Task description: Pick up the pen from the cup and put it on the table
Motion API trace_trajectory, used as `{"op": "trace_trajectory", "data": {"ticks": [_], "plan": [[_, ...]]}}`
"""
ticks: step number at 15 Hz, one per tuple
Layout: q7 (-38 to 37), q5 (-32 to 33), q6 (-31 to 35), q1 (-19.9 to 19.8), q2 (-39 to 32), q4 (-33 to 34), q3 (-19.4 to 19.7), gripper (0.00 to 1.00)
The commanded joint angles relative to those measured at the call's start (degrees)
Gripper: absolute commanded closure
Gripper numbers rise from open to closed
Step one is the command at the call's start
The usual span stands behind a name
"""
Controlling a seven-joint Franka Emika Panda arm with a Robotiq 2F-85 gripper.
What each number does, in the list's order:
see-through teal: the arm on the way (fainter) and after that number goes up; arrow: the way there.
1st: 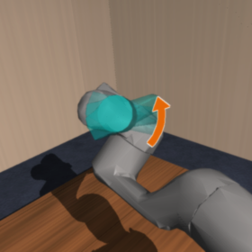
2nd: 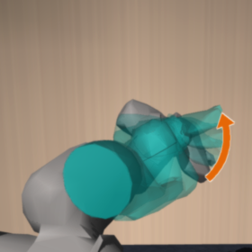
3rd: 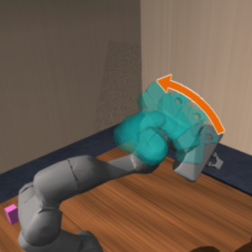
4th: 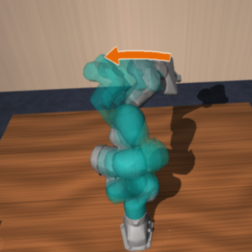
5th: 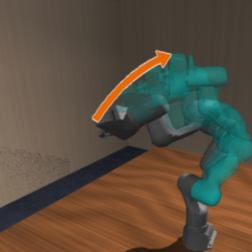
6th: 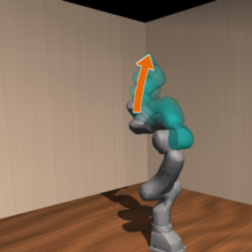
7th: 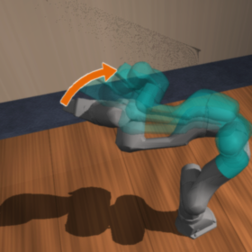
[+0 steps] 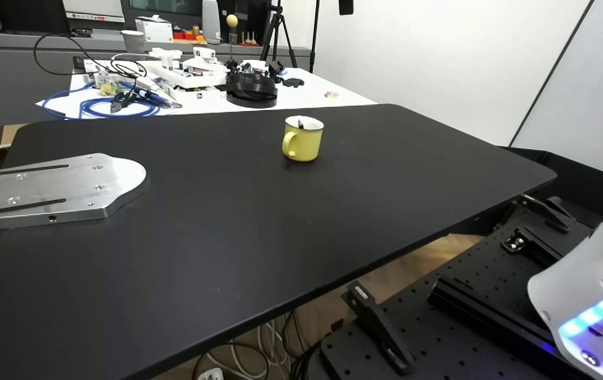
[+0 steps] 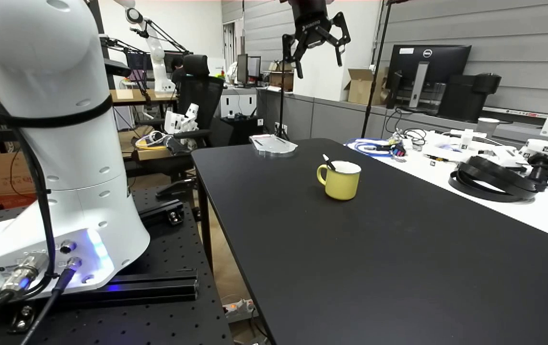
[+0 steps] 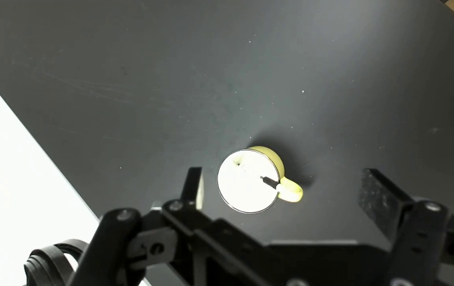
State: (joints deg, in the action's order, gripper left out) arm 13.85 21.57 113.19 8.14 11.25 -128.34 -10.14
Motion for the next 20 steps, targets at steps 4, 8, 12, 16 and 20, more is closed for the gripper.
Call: {"op": "trace_trajectory", "data": {"ticks": [4, 8, 12, 16, 20], "plan": [[-0.07, 0.05, -0.24, 0.52, 0.56, -0.01, 0.38, 0.00], [-1.60, 2.96, 3.53, -0.27, -6.26, 0.41, 0.55, 0.00], [-1.46, 6.79, 9.55, -0.34, -12.26, -0.24, 0.82, 0.00], [-1.72, 10.78, 13.37, 0.24, -16.82, -0.32, 1.02, 0.00], [-1.81, 12.29, 16.14, 0.69, -19.65, -0.52, 1.17, 0.00]]}}
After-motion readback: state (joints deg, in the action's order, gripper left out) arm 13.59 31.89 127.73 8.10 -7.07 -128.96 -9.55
